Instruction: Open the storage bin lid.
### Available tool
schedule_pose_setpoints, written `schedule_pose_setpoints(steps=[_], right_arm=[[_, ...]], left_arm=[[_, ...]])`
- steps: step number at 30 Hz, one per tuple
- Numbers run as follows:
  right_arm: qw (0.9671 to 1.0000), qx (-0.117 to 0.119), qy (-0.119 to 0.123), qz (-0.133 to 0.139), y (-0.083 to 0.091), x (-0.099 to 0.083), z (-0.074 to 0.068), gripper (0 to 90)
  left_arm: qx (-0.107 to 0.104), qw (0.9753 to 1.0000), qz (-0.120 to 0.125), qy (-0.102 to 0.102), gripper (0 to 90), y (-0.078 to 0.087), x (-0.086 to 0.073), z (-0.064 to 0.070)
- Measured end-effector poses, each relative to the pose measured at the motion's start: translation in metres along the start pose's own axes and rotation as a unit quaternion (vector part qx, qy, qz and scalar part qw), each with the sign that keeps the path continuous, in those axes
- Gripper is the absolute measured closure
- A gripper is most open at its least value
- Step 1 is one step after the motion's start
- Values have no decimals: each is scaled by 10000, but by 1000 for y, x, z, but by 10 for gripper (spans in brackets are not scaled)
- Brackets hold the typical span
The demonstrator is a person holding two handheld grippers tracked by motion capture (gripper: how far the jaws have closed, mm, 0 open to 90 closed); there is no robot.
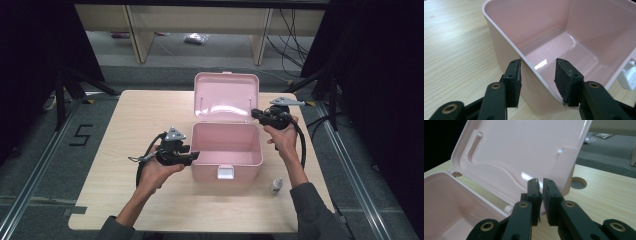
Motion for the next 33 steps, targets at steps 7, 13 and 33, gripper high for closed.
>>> schedule_pose_setpoints(steps=[7, 13, 33], right_arm=[[9999, -113, -54, -26, 9, 1, 4, 785], [9984, -280, 477, -95, 29, 3, 5, 709], [9962, -224, 442, -718, 115, -42, 5, 391]], left_arm=[[-1, 10000, 36, -4, 548, 0, 0, 1], [1, 10000, 8, -46, 543, 0, 0, 2], [57, 9999, -36, -75, 531, -2, 0, 2]])
Point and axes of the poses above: each handheld gripper's, and its own axes: y roughly backward along the jaws, x roughly out of its top, z roughly to its right, the point moved 8 cm from there along -y, roughly forward along the jaws, and after that the axes turned 12 degrees about -x, right-handed, at the moved point
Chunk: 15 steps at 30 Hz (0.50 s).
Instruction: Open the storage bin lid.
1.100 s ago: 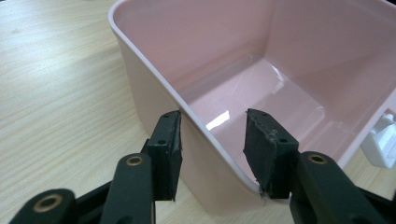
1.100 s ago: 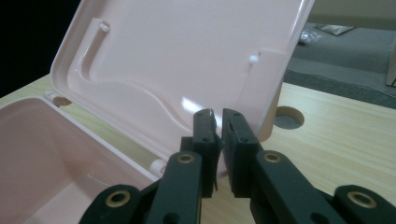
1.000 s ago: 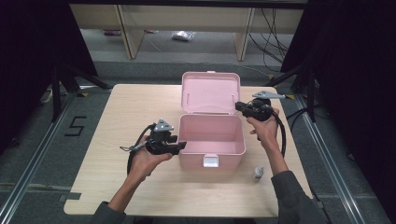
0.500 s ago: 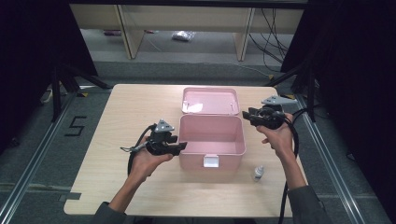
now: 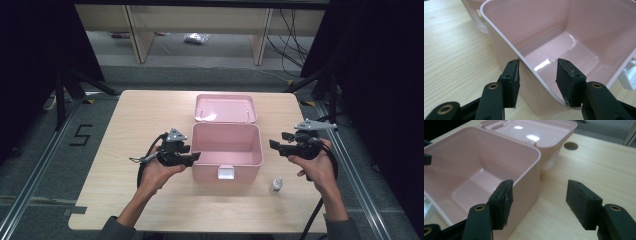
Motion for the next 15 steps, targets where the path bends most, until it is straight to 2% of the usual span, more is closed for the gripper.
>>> schedule_pose_setpoints(steps=[1, 3, 4, 5, 7, 8, 9, 11, 14, 15], right_arm=[[9999, 30, -78, -137, 7, -9, -3, 377], [9999, 66, -69, -132, 8, -11, -4, 372], [9996, 78, -97, -254, 10, -16, -5, 366], [9992, 14, 60, -395, 13, -23, -4, 345], [9989, -2, 14, -460, 14, -27, -5, 341], [9978, -16, 44, -661, 18, -33, -7, 317], [9978, -16, 44, -661, 18, -33, -7, 317], [9960, -27, 285, -850, 22, -43, -12, 291], [9949, -10, 410, -918, 24, -47, -15, 285], [9940, 12, 396, -1023, 26, -50, -17, 285]], left_arm=[[5, 10000, 38, 35, 528, -1, 1, 0], [2, 10000, 6, 15, 528, 0, 0, 0], [9, 10000, -1, -9, 529, 0, 0, 0], [33, 10000, 47, 21, 529, -1, 0, 0], [-2, 10000, 9, 8, 528, 0, 0, 0], [0, 10000, 11, 3, 529, 0, 0, 0], [30, 10000, 25, 3, 529, -1, 0, 0], [-2, 10000, 4, 3, 528, 0, 0, 0], [-1, 10000, 9, -2, 528, 0, 0, 0], [-3, 10000, 13, 12, 528, 0, 0, 0]])
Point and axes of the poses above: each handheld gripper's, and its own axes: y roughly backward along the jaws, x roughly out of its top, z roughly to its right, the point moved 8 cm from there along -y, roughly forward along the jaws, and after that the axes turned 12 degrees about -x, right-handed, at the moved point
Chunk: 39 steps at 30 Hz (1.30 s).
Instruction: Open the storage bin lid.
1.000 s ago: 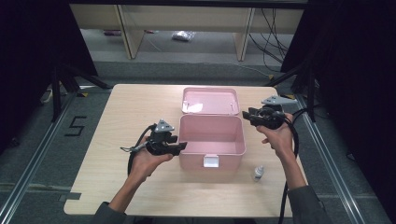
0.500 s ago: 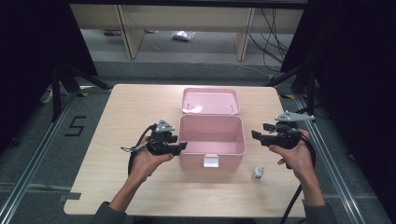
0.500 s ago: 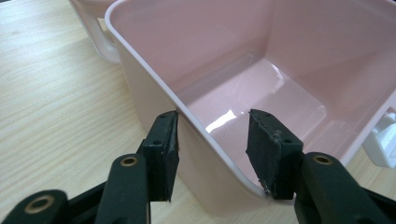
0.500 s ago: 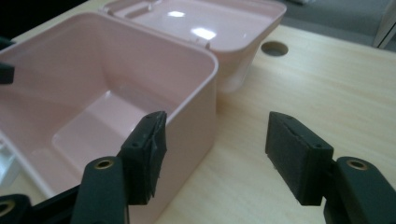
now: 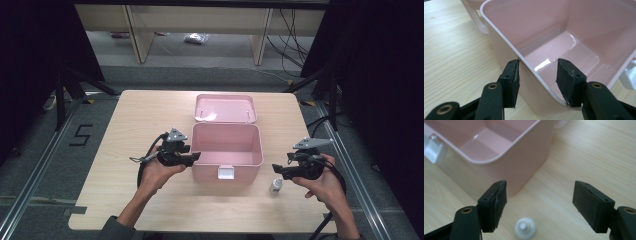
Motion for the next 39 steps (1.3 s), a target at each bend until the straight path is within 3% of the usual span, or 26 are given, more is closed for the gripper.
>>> schedule_pose_setpoints(steps=[5, 7, 8, 11, 12, 17, 21, 25, 31, 39], right_arm=[[9999, 79, 11, -106, -3, -12, -7, 278], [9997, 25, 182, -169, -5, -16, -7, 278], [9992, 42, 134, -378, -4, -21, -10, 278], [9989, 20, 150, -443, -5, -24, -9, 278], [9979, -36, 304, -563, -4, -26, -7, 278], [9962, -71, 463, -734, -8, -30, -12, 282], [9926, -29, 492, -1110, -11, -38, -17, 291], [9903, -59, 635, -1234, -16, -41, -18, 303], [9837, -7, 850, -1587, -22, -44, -24, 314], [9790, 11, 1165, -1675, -31, -43, -22, 330]], left_arm=[[-41, 10000, 11, 28, 527, 0, 0, 0], [-38, 10000, 2, 28, 527, 0, 0, 0], [-35, 10000, -1, 24, 527, 0, 0, 0], [-33, 10000, -8, 19, 527, 0, 0, 0], [-40, 10000, 0, 25, 527, 0, 0, 0], [-110, 9999, 40, 84, 525, -1, 0, 0], [-110, 9999, 14, 76, 524, -1, 0, 0], [-108, 9999, 29, 88, 524, -1, 0, -1], [-121, 9999, 29, 87, 521, -1, 0, -1], [-113, 9999, 30, 88, 520, -2, 0, -2]])
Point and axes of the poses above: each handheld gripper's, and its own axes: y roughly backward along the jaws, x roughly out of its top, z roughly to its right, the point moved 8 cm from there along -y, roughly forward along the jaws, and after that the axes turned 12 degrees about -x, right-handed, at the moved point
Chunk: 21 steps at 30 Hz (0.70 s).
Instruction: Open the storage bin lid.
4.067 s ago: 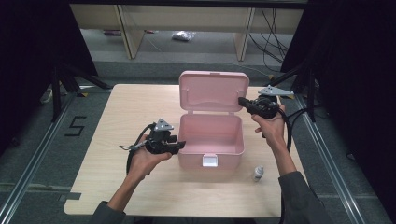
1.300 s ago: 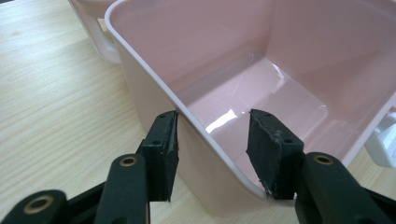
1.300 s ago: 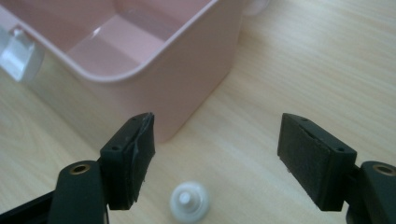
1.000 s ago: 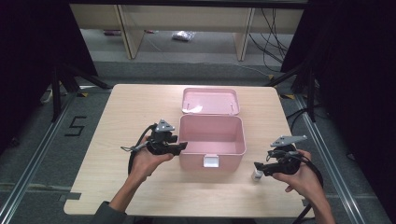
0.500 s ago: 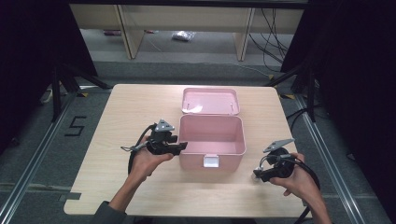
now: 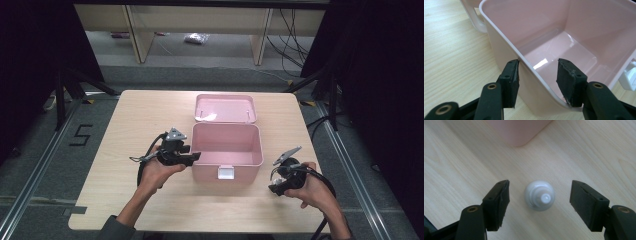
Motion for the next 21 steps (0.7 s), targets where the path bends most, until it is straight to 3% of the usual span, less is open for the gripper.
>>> schedule_pose_setpoints(steps=[3, 5, 7, 8, 10, 11, 14, 16, 21], right_arm=[[10000, 18, -63, -75, -3, 0, -1, 331], [9999, 40, 72, -67, -5, 0, 2, 331], [9997, 124, -60, -222, -5, -2, -2, 332], [9998, 88, 150, -122, -8, -1, 2, 335], [9997, 95, 202, -134, -9, 0, 2, 337], [9997, 130, 116, -198, -8, 0, 0, 339], [9995, 86, 180, -242, -9, 1, 0, 347], [9991, 21, 331, -261, -10, 2, 3, 348], [9991, 158, 298, -251, -11, 4, 0, 349]], left_arm=[[-1, 10000, -24, -28, 520, 0, 0, 0], [-4, 10000, -33, -32, 520, 0, 0, 0], [-6, 10000, -28, -30, 519, 0, 0, 0], [-4, 10000, -33, -30, 519, 0, -1, 0], [8, 10000, -38, -39, 519, 0, 0, 0], [0, 10000, -39, -34, 518, 0, 0, 0], [2, 10000, -37, -37, 517, 0, -1, 0], [6, 10000, -44, -45, 518, 0, -1, 0], [45, 10000, -20, -21, 519, 0, -1, 0]])
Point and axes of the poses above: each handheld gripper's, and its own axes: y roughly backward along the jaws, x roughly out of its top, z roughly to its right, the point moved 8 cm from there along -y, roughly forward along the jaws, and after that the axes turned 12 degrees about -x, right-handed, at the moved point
